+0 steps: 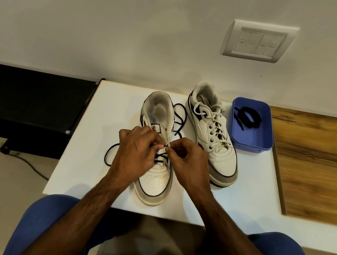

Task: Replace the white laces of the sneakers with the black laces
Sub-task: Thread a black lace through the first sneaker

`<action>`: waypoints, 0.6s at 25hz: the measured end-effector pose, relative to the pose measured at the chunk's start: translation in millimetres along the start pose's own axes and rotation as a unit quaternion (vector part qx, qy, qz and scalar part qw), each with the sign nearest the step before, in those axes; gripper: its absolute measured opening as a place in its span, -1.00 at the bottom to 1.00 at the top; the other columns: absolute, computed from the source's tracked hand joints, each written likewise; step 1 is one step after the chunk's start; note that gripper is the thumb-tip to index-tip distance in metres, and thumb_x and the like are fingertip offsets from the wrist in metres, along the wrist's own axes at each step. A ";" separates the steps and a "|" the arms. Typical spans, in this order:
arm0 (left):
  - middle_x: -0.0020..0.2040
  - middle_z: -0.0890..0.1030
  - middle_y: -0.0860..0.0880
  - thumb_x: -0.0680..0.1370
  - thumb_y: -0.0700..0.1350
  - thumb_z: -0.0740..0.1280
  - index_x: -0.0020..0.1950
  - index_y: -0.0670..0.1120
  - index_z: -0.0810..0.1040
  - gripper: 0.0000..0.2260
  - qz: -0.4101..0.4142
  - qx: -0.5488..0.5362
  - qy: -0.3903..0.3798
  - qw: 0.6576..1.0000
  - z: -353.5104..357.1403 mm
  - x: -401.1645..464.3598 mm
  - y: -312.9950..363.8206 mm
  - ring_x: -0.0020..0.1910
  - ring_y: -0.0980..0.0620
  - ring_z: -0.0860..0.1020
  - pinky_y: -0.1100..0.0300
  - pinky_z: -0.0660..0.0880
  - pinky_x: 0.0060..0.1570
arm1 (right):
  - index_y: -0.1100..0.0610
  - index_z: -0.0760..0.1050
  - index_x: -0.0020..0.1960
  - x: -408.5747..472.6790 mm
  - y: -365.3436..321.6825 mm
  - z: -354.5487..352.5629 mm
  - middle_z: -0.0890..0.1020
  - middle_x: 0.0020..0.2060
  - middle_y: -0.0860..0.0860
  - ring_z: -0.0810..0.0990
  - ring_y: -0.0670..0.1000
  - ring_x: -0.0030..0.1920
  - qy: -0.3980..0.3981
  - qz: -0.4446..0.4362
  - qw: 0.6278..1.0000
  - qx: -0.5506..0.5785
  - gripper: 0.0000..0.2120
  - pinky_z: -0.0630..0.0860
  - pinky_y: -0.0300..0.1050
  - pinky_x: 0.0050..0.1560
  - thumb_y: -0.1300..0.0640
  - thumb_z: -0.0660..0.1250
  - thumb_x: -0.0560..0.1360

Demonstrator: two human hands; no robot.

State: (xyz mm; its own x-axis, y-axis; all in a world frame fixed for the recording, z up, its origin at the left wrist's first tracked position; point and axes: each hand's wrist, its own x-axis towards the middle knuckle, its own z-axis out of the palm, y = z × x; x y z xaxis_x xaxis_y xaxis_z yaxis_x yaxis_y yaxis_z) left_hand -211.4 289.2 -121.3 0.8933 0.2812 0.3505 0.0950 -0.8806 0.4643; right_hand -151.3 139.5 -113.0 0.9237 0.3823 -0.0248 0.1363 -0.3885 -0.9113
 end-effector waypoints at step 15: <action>-0.12 0.63 0.18 0.52 -0.15 0.47 -0.01 0.07 0.61 -0.86 -0.024 -0.035 -0.001 0.999 -0.4 -0.6 2.4 -0.04 0.18 0.52 0.23 0.13 0.01 | 0.02 0.68 -0.07 5.8 1.9 -10.6 0.72 -0.21 -0.12 0.68 -0.17 -0.12 -0.044 0.007 0.996 0.073 -0.96 0.55 -0.33 -0.07 0.15 0.47 0.52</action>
State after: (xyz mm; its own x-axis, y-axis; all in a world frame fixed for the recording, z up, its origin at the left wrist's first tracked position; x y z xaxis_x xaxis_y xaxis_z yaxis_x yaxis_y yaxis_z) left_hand -211.9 287.0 -120.1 0.8896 0.3219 0.3239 0.1073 -0.8367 0.5370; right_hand -141.9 132.1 -110.4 0.8894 0.4523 -0.0671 0.0649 -0.2701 -0.9607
